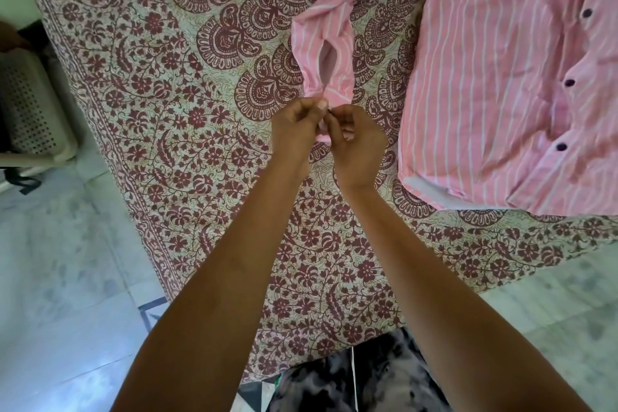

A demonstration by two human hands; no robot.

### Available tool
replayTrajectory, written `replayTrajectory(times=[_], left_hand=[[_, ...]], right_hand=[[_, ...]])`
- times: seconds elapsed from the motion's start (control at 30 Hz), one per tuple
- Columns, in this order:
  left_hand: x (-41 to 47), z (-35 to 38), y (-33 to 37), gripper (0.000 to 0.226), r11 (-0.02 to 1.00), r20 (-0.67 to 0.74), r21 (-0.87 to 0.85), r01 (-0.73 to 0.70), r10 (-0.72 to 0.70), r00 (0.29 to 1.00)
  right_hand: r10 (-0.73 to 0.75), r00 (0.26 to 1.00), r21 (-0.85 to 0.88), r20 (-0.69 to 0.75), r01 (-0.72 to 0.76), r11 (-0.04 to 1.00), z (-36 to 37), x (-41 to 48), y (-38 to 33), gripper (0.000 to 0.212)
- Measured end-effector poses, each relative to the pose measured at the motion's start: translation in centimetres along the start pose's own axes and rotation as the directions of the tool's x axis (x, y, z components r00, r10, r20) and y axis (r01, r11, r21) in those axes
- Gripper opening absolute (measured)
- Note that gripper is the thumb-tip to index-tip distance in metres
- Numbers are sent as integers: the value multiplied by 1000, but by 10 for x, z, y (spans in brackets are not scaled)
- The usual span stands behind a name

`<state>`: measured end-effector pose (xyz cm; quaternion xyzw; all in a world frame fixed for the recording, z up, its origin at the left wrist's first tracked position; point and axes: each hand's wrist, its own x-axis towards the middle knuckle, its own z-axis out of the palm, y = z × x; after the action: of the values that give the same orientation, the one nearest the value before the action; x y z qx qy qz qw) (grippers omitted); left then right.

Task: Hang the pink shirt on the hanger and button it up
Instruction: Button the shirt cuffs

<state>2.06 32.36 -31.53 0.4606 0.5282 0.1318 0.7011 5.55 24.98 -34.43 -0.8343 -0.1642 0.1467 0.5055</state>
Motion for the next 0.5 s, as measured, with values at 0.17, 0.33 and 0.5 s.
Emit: replayTrajectory(times=[0.17,0.33,0.5], left_hand=[[1,2,1,16,1000,12,-28,-8,8,1000],[4,3,5,12,999,14,-31,-29,29,999],[4,3,7,10,988,36,70,-139,137,990]], right_hand=[[41,999,69,-26,-39,997,0,2,-4,8],[22,1000,113,-22,-19,993,-2,6,-7,10],[-58,997,19,-43,59,998,-4,5,-2,16]])
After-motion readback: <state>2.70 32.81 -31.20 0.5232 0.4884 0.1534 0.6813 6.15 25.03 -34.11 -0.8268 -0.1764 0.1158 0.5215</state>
